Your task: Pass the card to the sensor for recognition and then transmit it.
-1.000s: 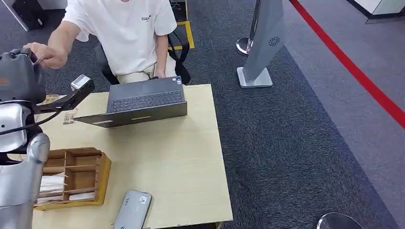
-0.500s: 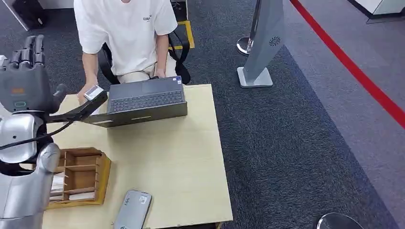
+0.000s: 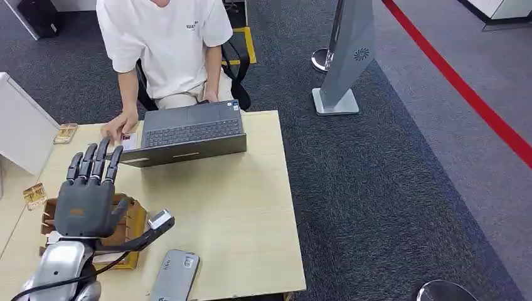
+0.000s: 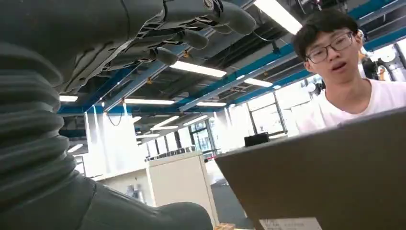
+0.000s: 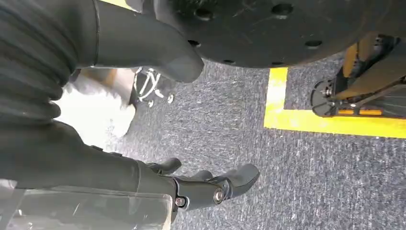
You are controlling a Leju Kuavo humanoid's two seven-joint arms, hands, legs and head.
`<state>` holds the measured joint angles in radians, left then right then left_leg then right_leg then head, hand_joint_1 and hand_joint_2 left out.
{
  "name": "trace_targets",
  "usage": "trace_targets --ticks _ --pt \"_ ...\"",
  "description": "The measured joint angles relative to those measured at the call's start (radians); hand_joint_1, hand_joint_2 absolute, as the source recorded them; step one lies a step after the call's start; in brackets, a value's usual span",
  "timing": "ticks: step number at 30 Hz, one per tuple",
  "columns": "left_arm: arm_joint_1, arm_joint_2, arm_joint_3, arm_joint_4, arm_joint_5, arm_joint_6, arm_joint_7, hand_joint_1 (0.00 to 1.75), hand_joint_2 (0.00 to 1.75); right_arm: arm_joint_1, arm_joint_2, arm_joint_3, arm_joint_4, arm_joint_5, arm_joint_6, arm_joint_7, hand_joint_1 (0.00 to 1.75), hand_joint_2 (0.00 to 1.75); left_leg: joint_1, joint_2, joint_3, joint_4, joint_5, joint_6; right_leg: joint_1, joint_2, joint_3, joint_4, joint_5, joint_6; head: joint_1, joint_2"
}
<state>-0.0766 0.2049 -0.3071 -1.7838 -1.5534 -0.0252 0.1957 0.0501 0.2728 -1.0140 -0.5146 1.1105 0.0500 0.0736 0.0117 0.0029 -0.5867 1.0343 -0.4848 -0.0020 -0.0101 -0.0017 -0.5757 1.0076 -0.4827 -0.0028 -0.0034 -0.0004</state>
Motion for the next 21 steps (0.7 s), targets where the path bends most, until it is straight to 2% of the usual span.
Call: trace_targets --ticks 7,10,14,17,21 --pt "0.047 0.010 0.000 -0.031 0.000 -0.015 -0.019 0.00 1.75 0.000 0.000 0.004 -0.003 -0.038 -0.002 0.016 0.00 1.75 0.000 0.000 0.001 0.000 0.000 0.000 0.000 0.000 0.001 0.000 0.000 0.000 0.000 0.000" --pt "0.129 0.014 0.000 -0.057 0.000 0.000 -0.017 0.00 1.75 0.000 0.000 0.029 -0.011 -0.103 -0.015 0.043 0.00 1.75 0.000 0.003 0.002 0.000 -0.001 -0.001 0.000 0.004 0.001 0.000 0.000 0.000 0.000 0.000" --pt "0.254 0.013 0.019 -0.092 0.000 0.021 0.015 0.00 1.75 -0.002 0.000 0.079 -0.028 -0.185 -0.020 0.081 0.00 1.75 0.000 0.003 0.002 0.000 -0.002 0.000 0.000 0.004 0.000 0.000 -0.001 0.000 0.001 0.000" --pt "0.307 -0.003 0.073 -0.101 0.000 0.017 0.007 0.00 1.75 -0.002 0.000 0.118 -0.045 -0.234 -0.025 0.102 0.00 1.75 0.000 0.003 0.002 0.000 -0.002 0.000 0.000 0.004 -0.001 0.000 -0.001 0.000 0.001 0.000" --pt "0.342 -0.054 0.204 -0.097 0.000 0.003 -0.042 0.00 1.75 0.011 0.000 0.178 -0.080 -0.286 -0.026 0.130 0.00 1.75 0.000 0.003 0.002 0.000 -0.002 0.000 0.000 0.004 0.000 0.000 -0.002 0.000 0.001 0.000"
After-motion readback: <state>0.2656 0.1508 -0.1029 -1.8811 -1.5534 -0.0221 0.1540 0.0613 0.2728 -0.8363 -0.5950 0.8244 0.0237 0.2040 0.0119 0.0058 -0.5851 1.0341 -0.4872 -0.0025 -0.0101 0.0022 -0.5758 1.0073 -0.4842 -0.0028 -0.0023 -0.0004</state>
